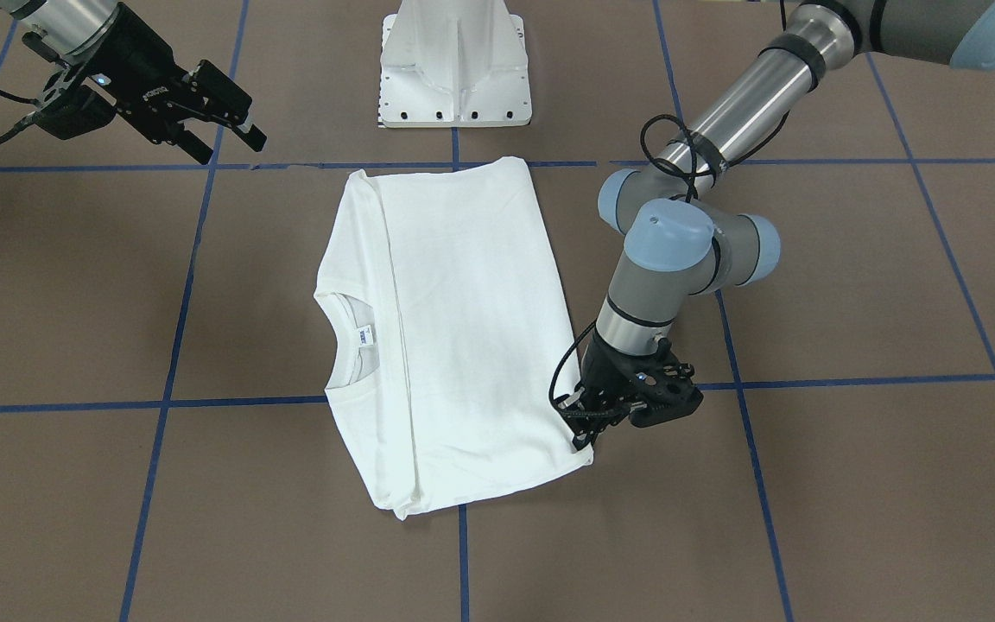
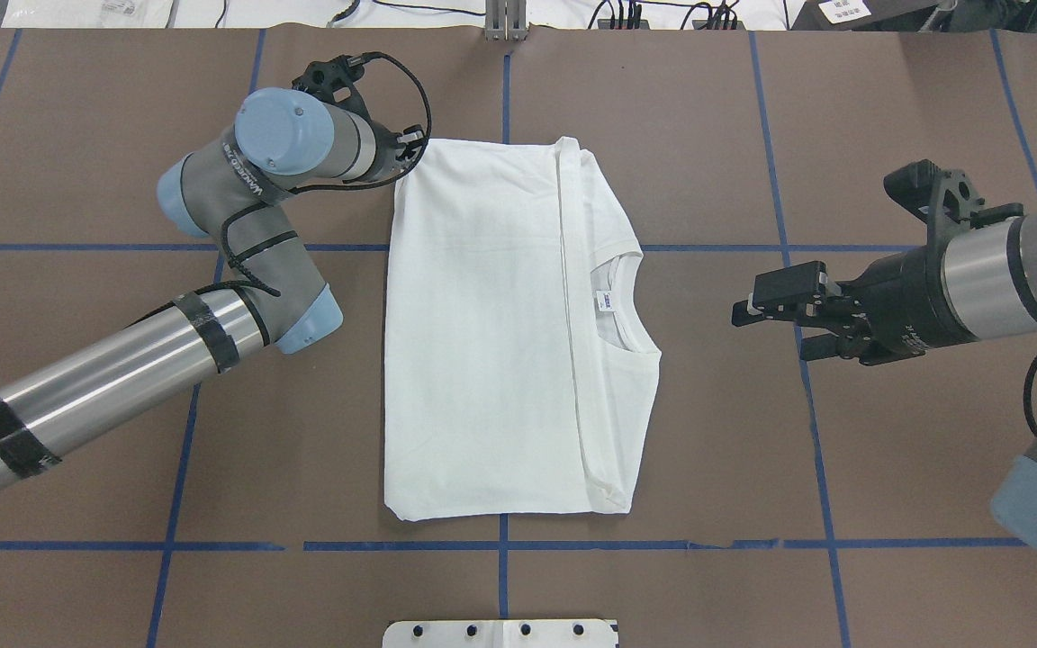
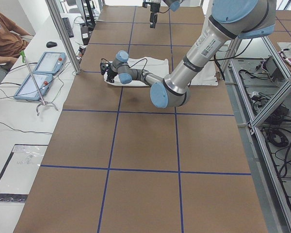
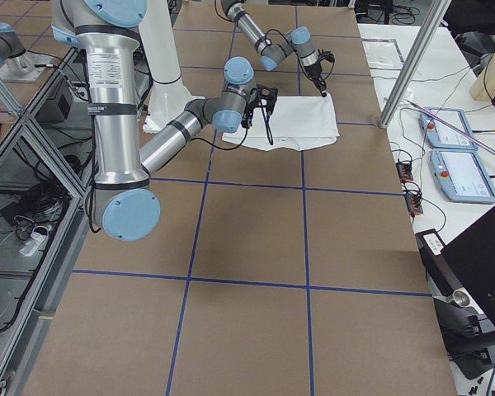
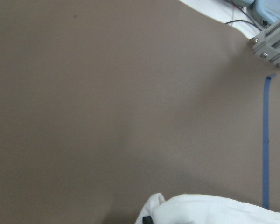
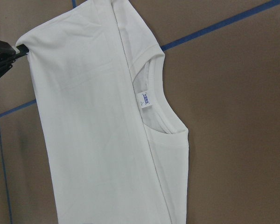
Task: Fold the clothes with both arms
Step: 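Pull the shirt with the left gripper, rotating it upright toward the center, then release the shirt and raise the left gripper while the right gripper reaches in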
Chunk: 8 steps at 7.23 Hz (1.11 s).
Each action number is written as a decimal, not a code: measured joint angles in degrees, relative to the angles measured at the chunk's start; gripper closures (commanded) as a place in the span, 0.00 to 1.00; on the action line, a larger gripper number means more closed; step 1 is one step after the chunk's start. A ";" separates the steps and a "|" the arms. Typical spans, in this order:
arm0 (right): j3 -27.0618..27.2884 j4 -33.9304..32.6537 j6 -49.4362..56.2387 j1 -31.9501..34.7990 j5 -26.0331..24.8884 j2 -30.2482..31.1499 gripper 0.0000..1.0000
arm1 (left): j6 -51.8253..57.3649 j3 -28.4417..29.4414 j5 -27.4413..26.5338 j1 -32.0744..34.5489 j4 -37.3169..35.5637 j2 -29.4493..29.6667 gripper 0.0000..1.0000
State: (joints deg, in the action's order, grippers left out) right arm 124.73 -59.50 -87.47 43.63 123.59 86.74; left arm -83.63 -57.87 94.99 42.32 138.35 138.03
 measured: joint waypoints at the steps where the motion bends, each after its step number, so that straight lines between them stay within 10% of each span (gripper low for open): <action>1: -0.14 0.00 -0.02 0.03 -0.03 0.05 0.00 | 2.21 2.63 -2.32 0.43 1.49 1.18 1.00; 3: -0.45 0.00 0.01 0.00 -0.69 0.08 0.00 | 4.54 4.89 -3.90 1.25 2.40 1.79 0.89; 4: -0.59 0.00 0.02 -0.03 -0.93 0.11 0.00 | 4.88 5.27 -4.04 1.40 2.49 1.78 0.01; 8: -1.93 -0.12 1.02 0.01 -1.56 0.18 0.00 | 6.11 5.86 -2.67 4.19 2.77 1.66 0.00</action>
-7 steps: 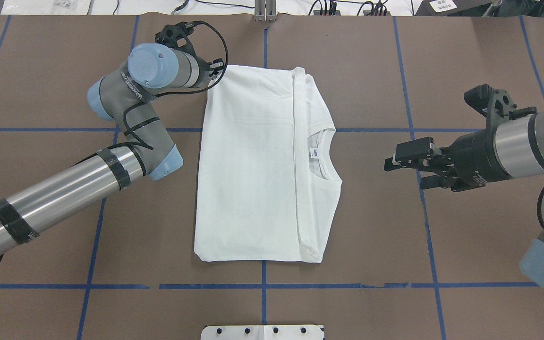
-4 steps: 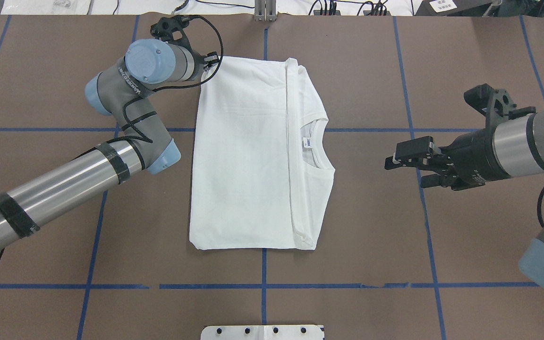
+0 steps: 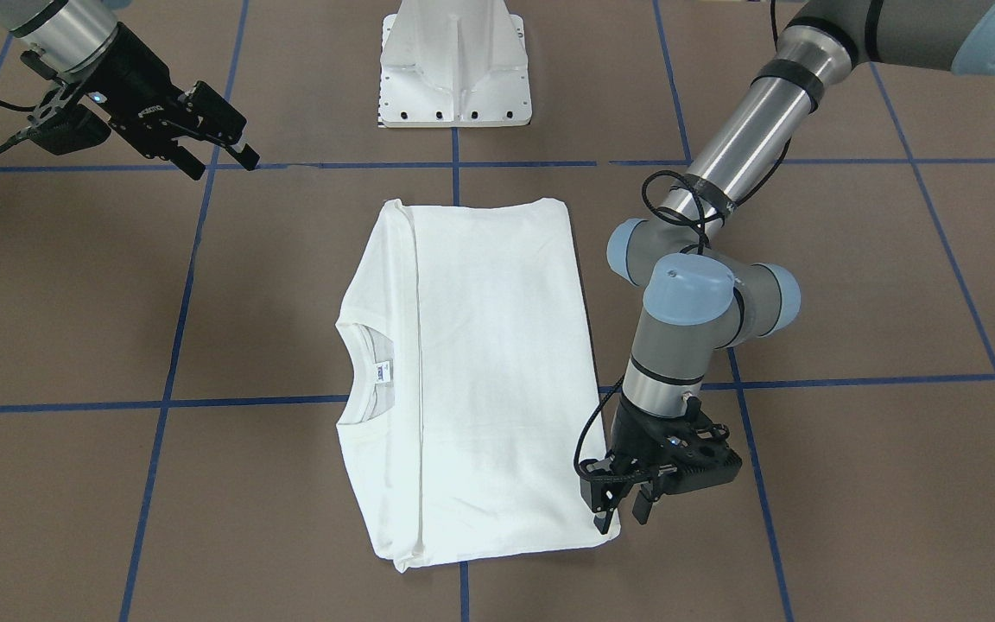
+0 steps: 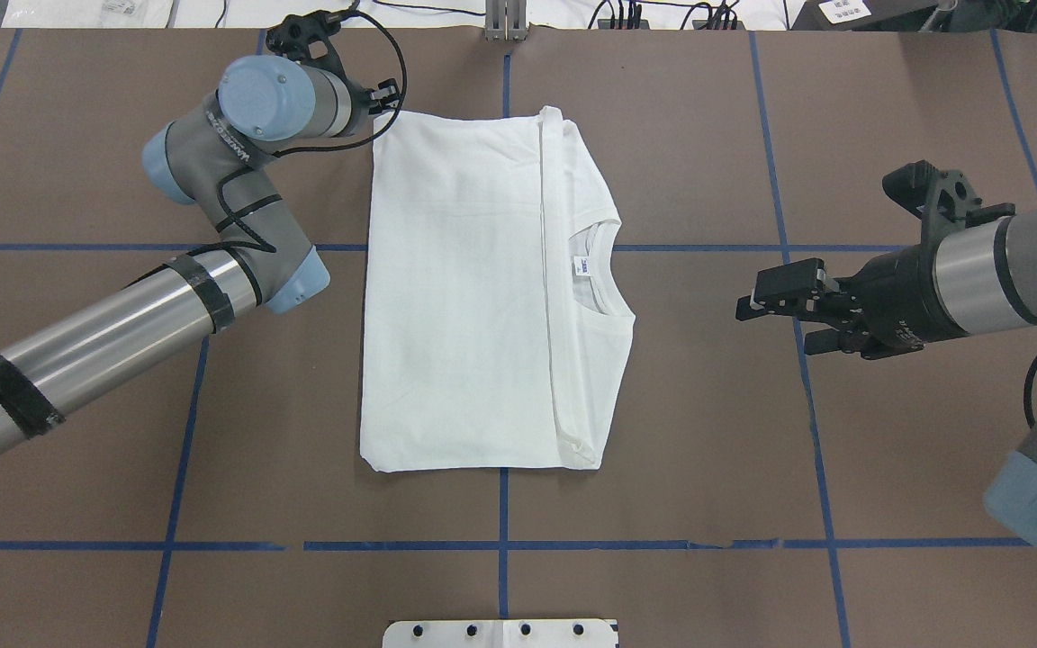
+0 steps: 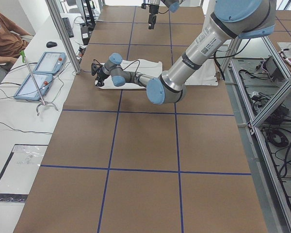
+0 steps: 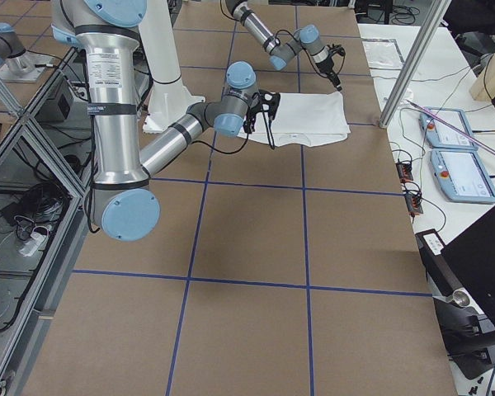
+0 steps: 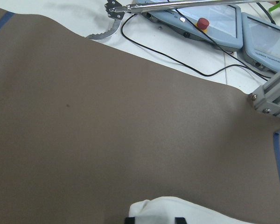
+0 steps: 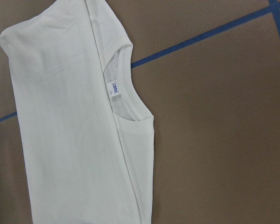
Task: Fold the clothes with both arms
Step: 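Release the shirt and raise the left gripper while the right gripper reaches in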
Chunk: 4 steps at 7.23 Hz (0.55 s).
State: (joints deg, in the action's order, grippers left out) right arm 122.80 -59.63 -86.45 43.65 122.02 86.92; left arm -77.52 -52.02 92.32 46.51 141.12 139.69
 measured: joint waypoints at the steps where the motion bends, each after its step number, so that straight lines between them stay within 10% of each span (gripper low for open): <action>1: -0.53 -1.09 1.73 -0.47 -0.65 -0.37 0.00 | 2.49 -0.51 2.86 1.98 -0.11 -0.39 0.00; 4: -1.80 -18.86 8.65 -5.99 -8.92 -10.45 0.00 | 8.94 -11.61 16.93 5.48 -0.94 -9.20 0.00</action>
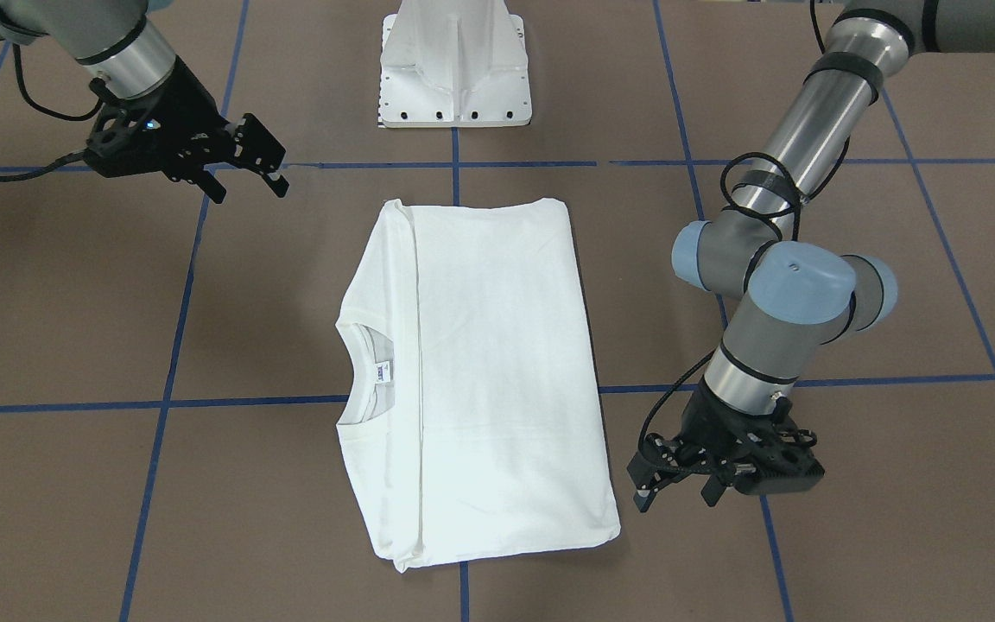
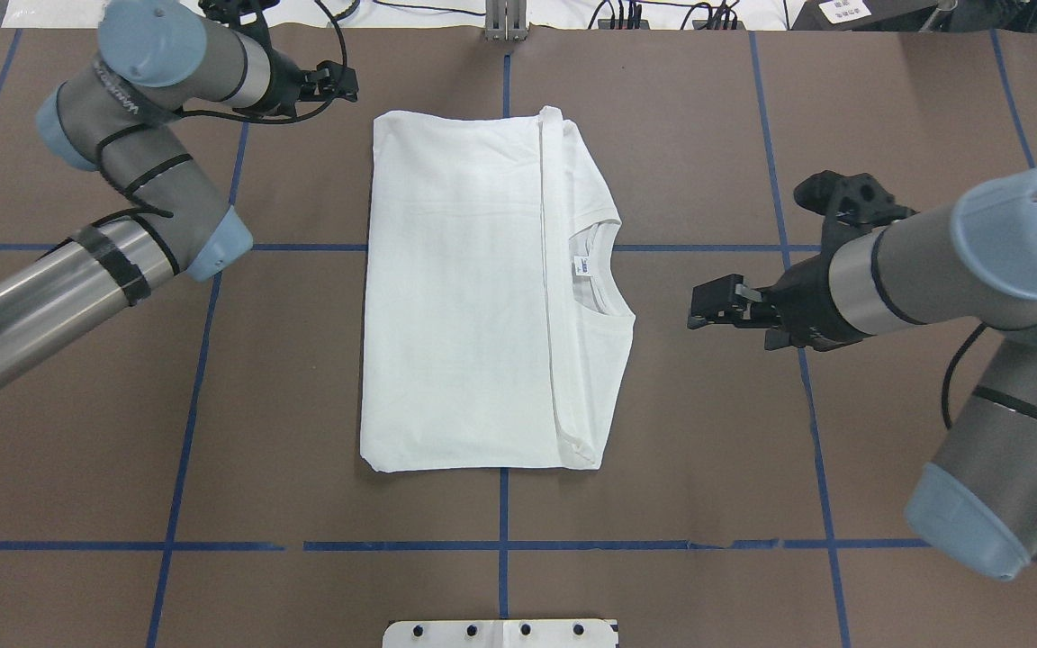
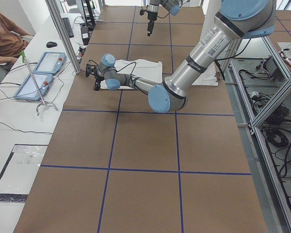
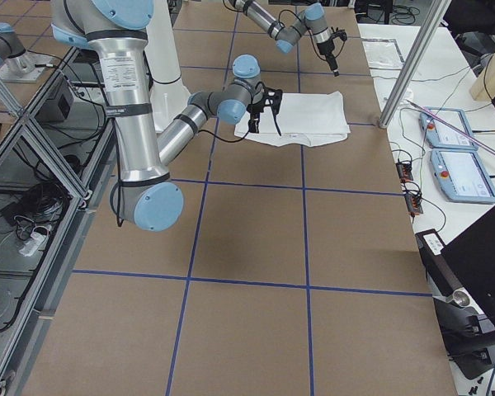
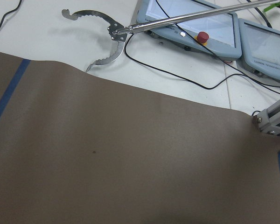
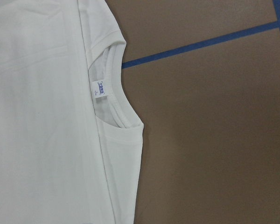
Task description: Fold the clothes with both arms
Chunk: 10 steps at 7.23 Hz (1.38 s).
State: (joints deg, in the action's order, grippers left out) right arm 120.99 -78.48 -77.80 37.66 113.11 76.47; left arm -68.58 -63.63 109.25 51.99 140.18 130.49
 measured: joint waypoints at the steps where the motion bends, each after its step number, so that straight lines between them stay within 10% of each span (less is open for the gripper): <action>1: -1.26 -7.31 3.10 -2.03 -2.62 -5.17 0.00 | 0.42 -5.87 4.22 0.41 -0.73 -4.47 0.00; 5: -14.71 -19.67 11.84 -11.08 -11.25 -20.13 0.00 | 0.49 -33.58 10.80 0.13 -8.65 -19.31 0.00; 10: -23.52 -22.73 17.79 -16.52 -13.60 -25.47 0.00 | -0.14 -38.18 12.91 -0.37 -9.20 -23.16 0.00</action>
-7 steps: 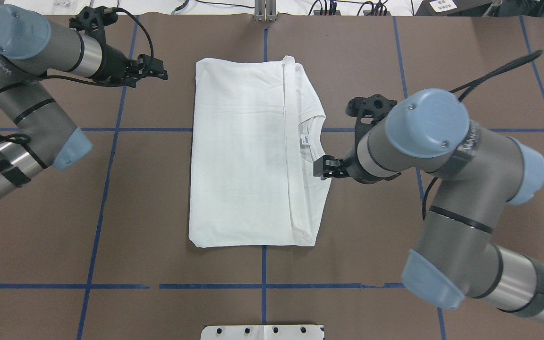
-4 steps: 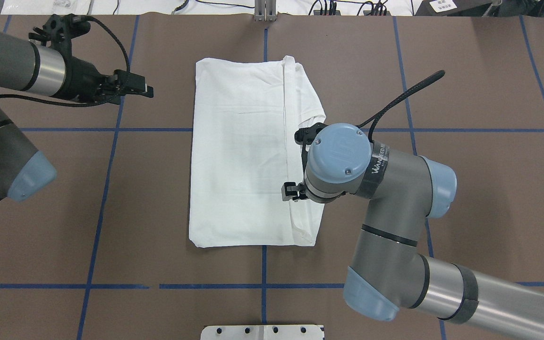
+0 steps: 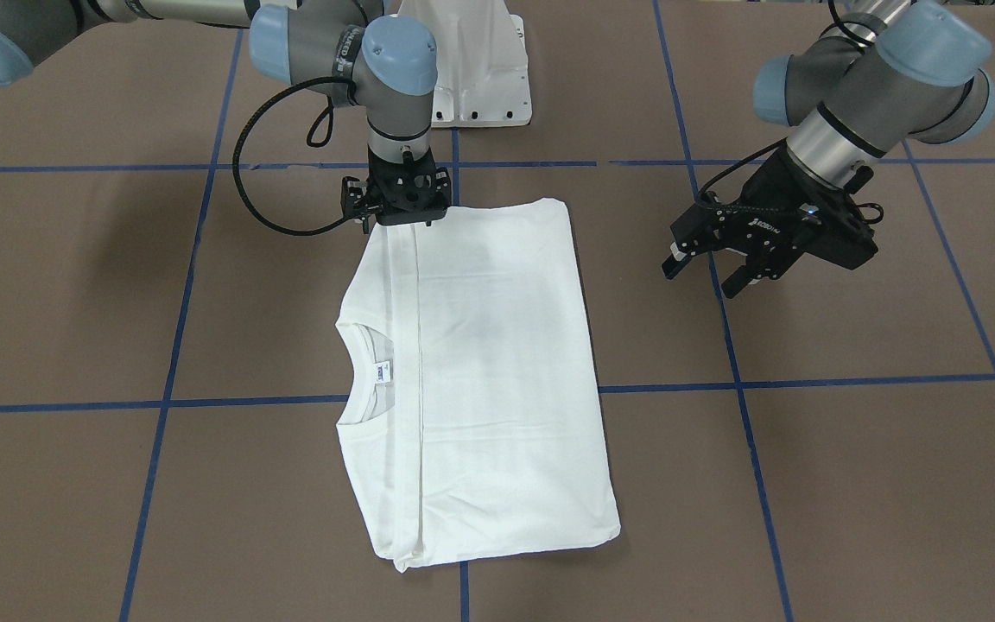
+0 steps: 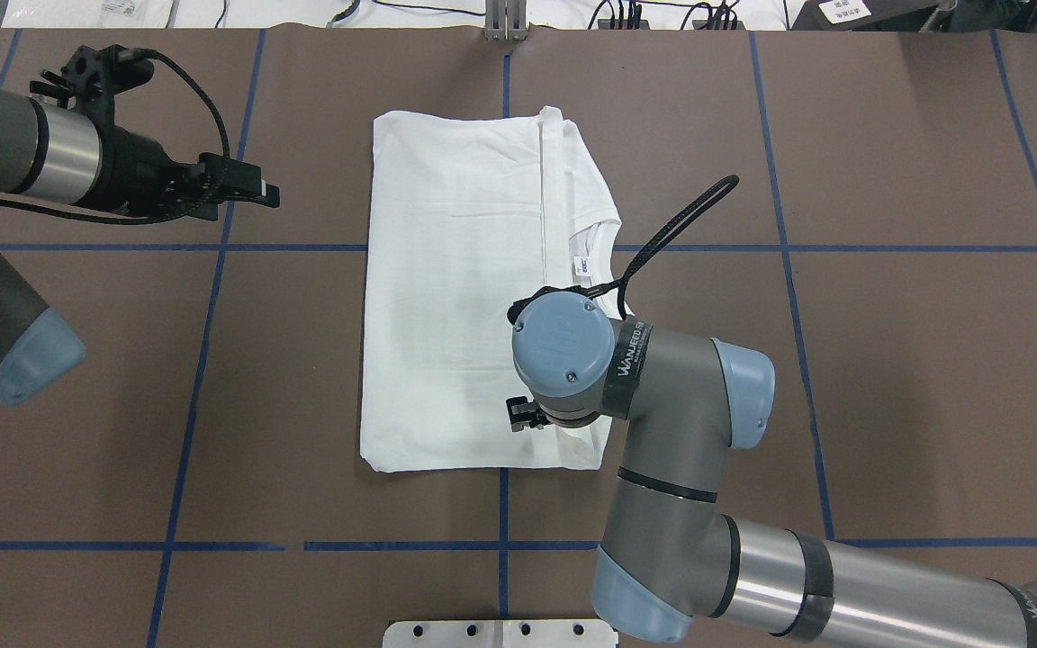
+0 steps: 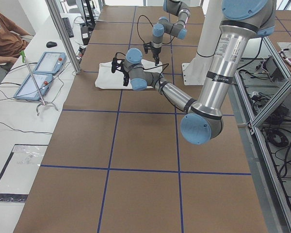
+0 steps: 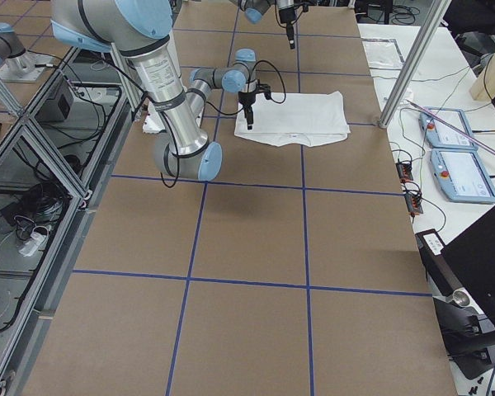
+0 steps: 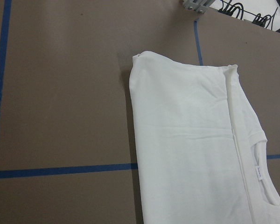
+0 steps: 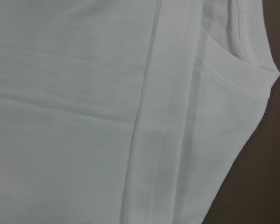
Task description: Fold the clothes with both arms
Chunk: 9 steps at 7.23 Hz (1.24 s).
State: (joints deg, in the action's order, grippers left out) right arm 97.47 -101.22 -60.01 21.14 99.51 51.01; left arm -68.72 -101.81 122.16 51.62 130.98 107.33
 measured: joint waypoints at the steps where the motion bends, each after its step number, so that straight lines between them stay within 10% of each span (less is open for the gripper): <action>1: -0.61 -0.07 0.54 -0.27 -0.38 0.12 0.00 | -0.10 0.26 -0.07 -0.37 0.04 -0.04 0.00; 9: -1.81 -0.16 1.21 -0.14 0.14 1.47 0.00 | -0.83 1.91 -0.49 -2.27 0.54 0.38 0.00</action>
State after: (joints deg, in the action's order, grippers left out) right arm 95.66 -101.38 -58.80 21.00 99.65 52.48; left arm -69.55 -99.90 121.67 49.35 131.52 107.71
